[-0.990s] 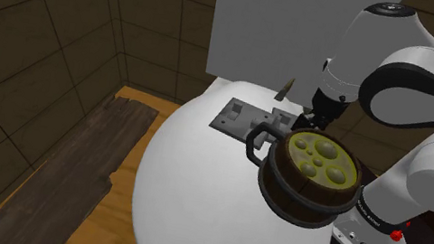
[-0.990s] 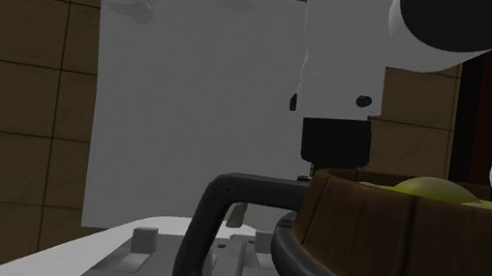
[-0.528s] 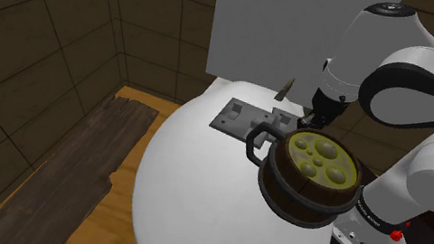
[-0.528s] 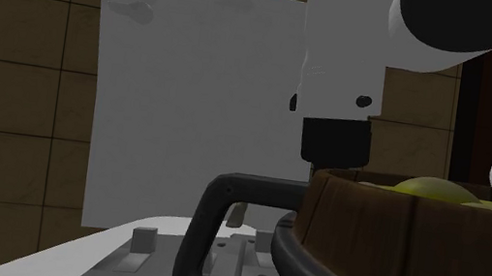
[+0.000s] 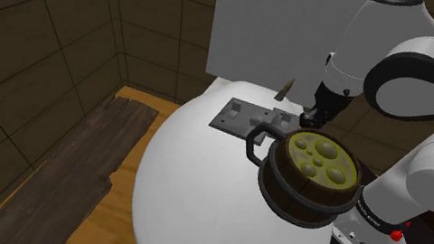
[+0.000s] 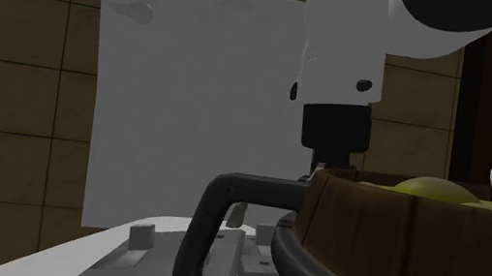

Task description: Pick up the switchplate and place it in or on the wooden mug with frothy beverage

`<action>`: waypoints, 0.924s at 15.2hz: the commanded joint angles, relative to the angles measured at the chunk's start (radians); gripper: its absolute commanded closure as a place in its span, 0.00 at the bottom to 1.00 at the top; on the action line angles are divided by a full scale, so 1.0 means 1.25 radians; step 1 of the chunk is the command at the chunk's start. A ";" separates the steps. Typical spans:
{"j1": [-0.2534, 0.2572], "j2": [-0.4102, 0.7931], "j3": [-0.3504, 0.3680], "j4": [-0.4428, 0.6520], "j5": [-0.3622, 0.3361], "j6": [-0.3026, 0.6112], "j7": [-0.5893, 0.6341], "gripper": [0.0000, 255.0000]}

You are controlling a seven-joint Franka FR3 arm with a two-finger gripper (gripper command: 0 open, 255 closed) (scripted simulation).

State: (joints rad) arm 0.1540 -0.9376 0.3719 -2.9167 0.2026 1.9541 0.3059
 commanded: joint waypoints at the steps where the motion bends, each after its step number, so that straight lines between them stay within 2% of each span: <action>1: 0.000 -0.015 -0.006 0.016 -0.005 -0.030 -0.001 1.00; 14: -0.018 -0.041 -0.045 0.142 -0.041 -0.180 -0.012 1.00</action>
State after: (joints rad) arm 0.1325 -0.9889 0.3171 -2.7528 0.1531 1.7420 0.2900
